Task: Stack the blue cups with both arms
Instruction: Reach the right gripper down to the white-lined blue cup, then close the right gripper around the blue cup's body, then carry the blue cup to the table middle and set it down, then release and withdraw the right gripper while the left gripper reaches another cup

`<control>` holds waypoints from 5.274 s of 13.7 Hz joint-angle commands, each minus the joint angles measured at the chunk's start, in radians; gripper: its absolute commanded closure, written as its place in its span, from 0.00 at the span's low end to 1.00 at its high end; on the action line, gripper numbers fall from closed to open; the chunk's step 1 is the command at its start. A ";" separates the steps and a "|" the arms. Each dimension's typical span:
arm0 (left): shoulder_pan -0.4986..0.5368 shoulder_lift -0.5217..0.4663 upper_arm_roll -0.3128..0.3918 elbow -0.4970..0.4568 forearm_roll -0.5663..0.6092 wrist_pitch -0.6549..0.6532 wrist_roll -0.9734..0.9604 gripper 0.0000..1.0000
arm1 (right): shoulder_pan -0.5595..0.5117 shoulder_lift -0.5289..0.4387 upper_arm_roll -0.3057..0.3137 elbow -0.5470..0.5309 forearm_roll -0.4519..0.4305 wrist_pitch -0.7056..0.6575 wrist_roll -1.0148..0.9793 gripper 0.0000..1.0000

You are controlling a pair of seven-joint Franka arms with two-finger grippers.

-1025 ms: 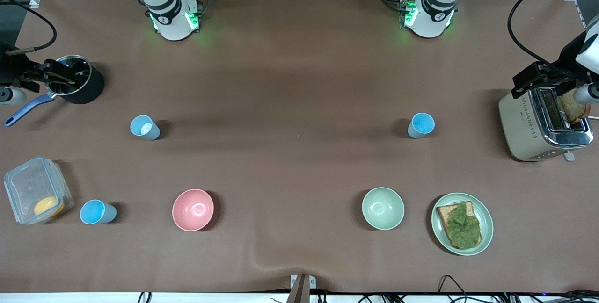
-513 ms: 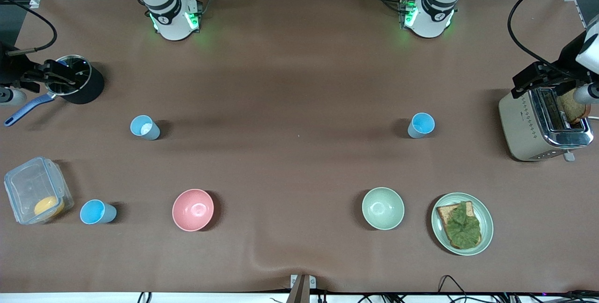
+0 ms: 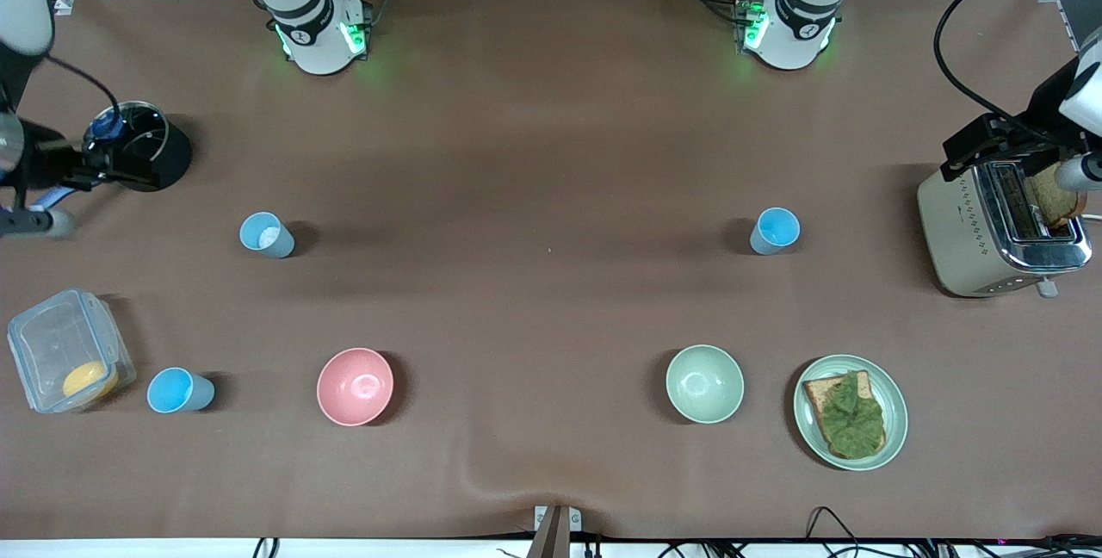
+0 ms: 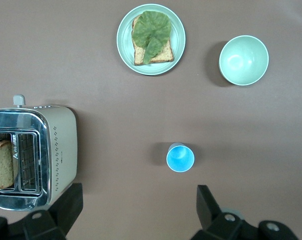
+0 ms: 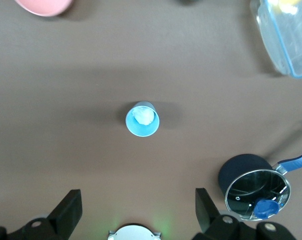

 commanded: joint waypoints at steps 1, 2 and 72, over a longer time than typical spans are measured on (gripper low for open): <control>0.003 0.004 -0.004 0.019 0.008 -0.021 -0.021 0.00 | -0.059 0.098 0.006 0.014 -0.009 0.019 0.006 0.00; 0.003 0.004 -0.004 0.019 0.008 -0.021 -0.021 0.00 | -0.072 0.116 0.006 -0.031 -0.004 0.079 0.005 0.00; -0.065 0.161 -0.006 -0.101 0.032 0.066 -0.004 0.00 | 0.220 0.273 -0.018 0.259 0.136 -0.114 0.389 0.00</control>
